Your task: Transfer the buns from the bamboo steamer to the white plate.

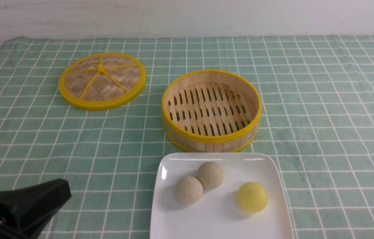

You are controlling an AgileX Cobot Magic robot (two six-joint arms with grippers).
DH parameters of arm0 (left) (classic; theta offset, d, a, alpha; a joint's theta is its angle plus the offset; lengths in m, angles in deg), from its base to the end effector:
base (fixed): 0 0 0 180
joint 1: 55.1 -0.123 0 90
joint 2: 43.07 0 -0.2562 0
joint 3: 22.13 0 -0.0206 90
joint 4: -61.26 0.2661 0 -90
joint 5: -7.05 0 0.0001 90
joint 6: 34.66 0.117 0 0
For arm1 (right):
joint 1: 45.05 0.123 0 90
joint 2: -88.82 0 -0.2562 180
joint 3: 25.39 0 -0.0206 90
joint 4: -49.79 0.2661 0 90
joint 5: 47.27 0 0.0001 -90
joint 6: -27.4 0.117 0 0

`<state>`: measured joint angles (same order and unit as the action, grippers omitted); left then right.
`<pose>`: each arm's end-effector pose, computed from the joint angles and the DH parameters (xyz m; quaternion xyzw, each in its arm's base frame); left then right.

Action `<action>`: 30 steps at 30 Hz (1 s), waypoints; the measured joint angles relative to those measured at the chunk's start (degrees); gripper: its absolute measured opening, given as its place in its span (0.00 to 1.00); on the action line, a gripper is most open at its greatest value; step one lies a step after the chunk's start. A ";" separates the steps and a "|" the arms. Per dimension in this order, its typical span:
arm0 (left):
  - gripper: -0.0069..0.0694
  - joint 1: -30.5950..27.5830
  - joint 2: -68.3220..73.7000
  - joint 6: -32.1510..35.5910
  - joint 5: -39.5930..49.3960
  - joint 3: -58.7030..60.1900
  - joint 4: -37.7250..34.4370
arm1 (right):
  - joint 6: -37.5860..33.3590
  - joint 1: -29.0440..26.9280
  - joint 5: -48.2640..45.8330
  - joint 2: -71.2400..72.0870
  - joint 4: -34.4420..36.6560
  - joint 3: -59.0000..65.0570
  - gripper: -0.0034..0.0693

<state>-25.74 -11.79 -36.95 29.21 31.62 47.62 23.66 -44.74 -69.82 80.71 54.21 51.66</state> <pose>0.1308 -0.0856 0.2662 0.1268 0.7914 -0.2582 0.5393 0.1212 0.0041 0.1666 -0.0085 0.8071 0.0153 0.5901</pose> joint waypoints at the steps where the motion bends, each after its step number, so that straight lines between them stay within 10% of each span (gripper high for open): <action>1: 0.11 0.00 0.00 0.00 -0.01 0.24 0.00 | 0.00 0.00 0.00 0.00 0.00 0.00 0.38; 20: 0.13 -0.79 0.00 0.00 -6.14 7.16 5.16 | 0.00 0.00 0.00 0.00 0.00 0.00 0.38; 30: 0.15 -20.72 -1.07 -0.67 -13.63 15.30 10.87 | 0.00 0.00 0.00 0.00 0.00 0.00 0.38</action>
<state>-46.46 -12.85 -37.63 15.57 46.93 58.49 23.66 -44.74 -69.82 80.71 54.21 51.66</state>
